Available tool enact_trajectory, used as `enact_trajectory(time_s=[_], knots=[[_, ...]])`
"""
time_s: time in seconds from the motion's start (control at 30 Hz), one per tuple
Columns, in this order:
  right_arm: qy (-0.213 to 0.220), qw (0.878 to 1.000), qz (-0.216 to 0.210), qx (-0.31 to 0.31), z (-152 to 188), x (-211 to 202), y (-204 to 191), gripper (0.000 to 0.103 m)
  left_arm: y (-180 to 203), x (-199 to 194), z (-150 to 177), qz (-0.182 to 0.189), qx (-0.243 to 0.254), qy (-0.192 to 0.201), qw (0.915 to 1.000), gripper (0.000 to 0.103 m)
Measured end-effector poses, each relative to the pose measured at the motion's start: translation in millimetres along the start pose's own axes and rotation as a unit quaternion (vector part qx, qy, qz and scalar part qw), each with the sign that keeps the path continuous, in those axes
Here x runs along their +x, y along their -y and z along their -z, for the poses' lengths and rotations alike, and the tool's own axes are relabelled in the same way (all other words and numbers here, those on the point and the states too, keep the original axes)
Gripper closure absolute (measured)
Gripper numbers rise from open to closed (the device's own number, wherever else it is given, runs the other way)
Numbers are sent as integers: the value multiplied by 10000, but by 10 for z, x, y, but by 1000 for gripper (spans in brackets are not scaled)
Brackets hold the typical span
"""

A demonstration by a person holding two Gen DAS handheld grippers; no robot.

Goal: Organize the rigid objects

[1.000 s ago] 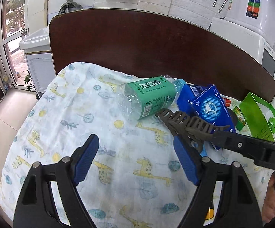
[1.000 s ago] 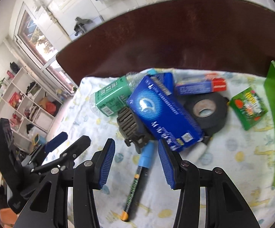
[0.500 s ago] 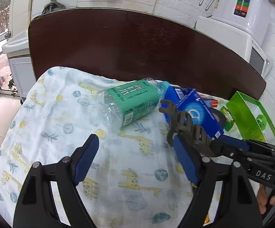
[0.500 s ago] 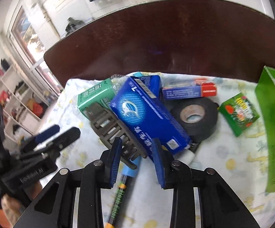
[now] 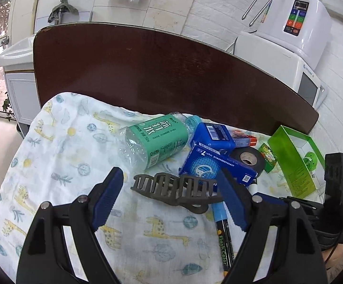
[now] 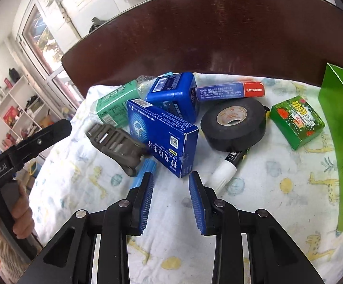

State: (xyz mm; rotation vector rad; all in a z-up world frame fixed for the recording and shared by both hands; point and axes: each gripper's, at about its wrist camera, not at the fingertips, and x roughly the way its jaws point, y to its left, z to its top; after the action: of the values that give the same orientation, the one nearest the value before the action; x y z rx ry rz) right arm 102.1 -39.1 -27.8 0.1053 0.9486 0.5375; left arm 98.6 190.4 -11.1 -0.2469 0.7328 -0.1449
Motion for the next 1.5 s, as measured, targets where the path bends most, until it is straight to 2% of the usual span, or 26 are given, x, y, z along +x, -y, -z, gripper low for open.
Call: enact_trajectory(time_s=[0.17,0.33,0.47,0.6,0.67,0.77,0.83,0.9,1.07,1.2,1.37,1.5], knots=[[75,9980,-367,508,-52,-35,13,68,-131,128,-65,-159,-160,-170,9996,24],[226,9989,-373,166,-150,-31,-265,68,-335,137,-53,-259,-454,-169,9985,24],[151,9994,-319,20,-244,81,-468,68,-374,207,-62,88,-512,-336,9981,24],[-111,9989,-346,296,-281,235,-438,68,-336,370,-61,326,-327,-610,9971,24],[-171,9974,-502,487,-274,283,-376,68,-329,478,-45,457,-279,-811,9953,25],[-101,9984,-417,357,-280,301,-402,68,-339,606,-20,770,-381,-1060,9906,36],[-92,9989,-386,252,-285,293,-399,68,-344,628,-9,972,-427,-1116,9881,47],[-91,9992,-328,187,-291,293,-388,68,-347,608,3,1115,-455,-1152,9860,51],[-118,9992,-313,198,-288,263,-342,68,-306,486,57,1048,-332,-1114,9877,53],[-77,9996,-242,77,-261,238,-339,68,-236,332,172,1211,-277,-1206,9849,55],[-74,9996,-276,-27,-219,204,-283,68,-91,232,356,867,135,-1226,9886,55],[-219,9990,-400,-5,-210,251,-302,68,-158,268,352,608,64,-1197,9909,54]])
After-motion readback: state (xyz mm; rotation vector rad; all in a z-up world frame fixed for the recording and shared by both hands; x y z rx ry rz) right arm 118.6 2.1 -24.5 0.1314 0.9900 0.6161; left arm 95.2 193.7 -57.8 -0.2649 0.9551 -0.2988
